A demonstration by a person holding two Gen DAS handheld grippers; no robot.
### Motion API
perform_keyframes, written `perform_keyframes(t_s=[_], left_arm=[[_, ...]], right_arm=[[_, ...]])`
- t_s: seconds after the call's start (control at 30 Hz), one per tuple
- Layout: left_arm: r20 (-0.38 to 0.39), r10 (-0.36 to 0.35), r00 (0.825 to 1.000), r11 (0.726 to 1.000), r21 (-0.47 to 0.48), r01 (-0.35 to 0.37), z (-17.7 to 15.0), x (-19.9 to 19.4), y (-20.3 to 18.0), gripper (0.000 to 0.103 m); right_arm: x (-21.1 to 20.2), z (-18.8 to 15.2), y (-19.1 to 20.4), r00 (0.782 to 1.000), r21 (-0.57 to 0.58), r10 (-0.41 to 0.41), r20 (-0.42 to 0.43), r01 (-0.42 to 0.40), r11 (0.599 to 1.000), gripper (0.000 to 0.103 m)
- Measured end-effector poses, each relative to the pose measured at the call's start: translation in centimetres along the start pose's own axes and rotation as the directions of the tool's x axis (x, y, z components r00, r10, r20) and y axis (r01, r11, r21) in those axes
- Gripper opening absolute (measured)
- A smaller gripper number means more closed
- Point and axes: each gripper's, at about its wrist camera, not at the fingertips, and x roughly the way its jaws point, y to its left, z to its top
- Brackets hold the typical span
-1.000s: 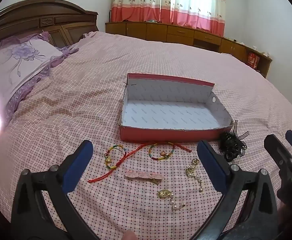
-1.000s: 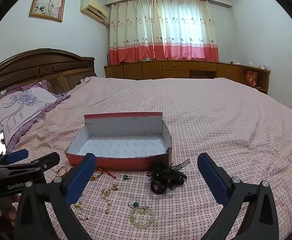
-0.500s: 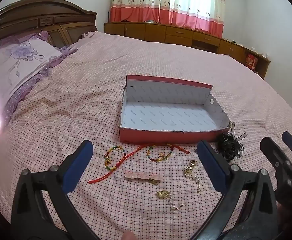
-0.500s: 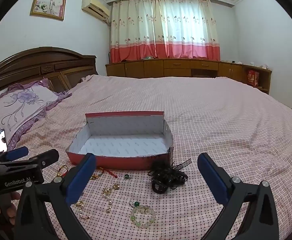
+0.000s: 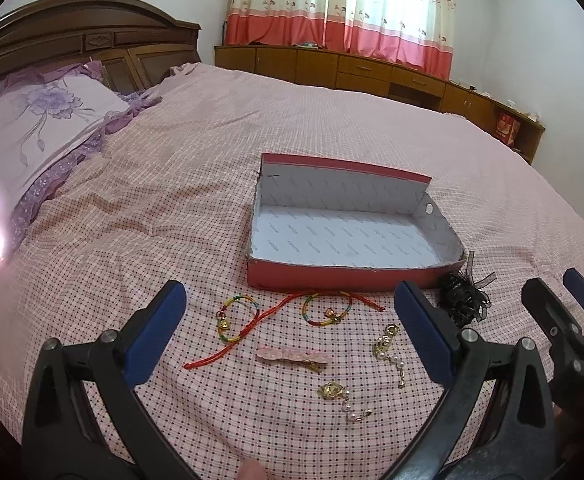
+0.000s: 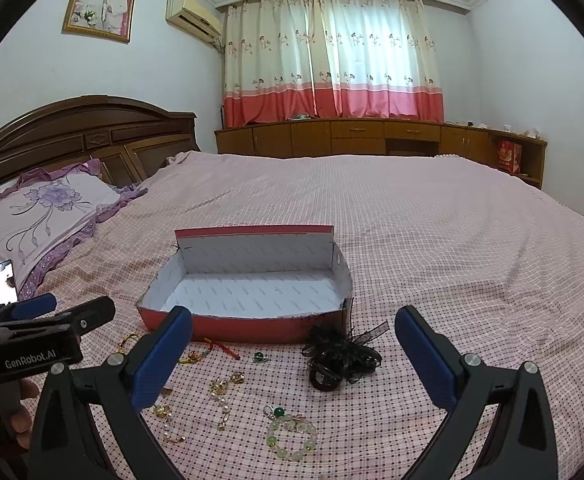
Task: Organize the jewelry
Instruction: 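Move left tool to the rainbow bracelet while right tool moves to the black fascinator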
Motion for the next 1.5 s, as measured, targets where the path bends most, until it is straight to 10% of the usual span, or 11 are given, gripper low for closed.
perform_keyframes(t_s=[1.17,1.5], left_arm=[[-0.098,0.07,0.993,0.996,-0.041,-0.074,-0.9,4.9,5.4,0.096],[-0.188,0.051,0.981,0.998,-0.023,-0.056,-2.2,9.1,5.7,0.075]], right_arm=[[3.5,-0.9,-3.2,0.996,0.048,-0.05,-0.07,0.053,0.997,0.103],[6.8,-2.2,-4.5,0.986,0.038,-0.083,-0.145,0.089,0.995,0.103]])
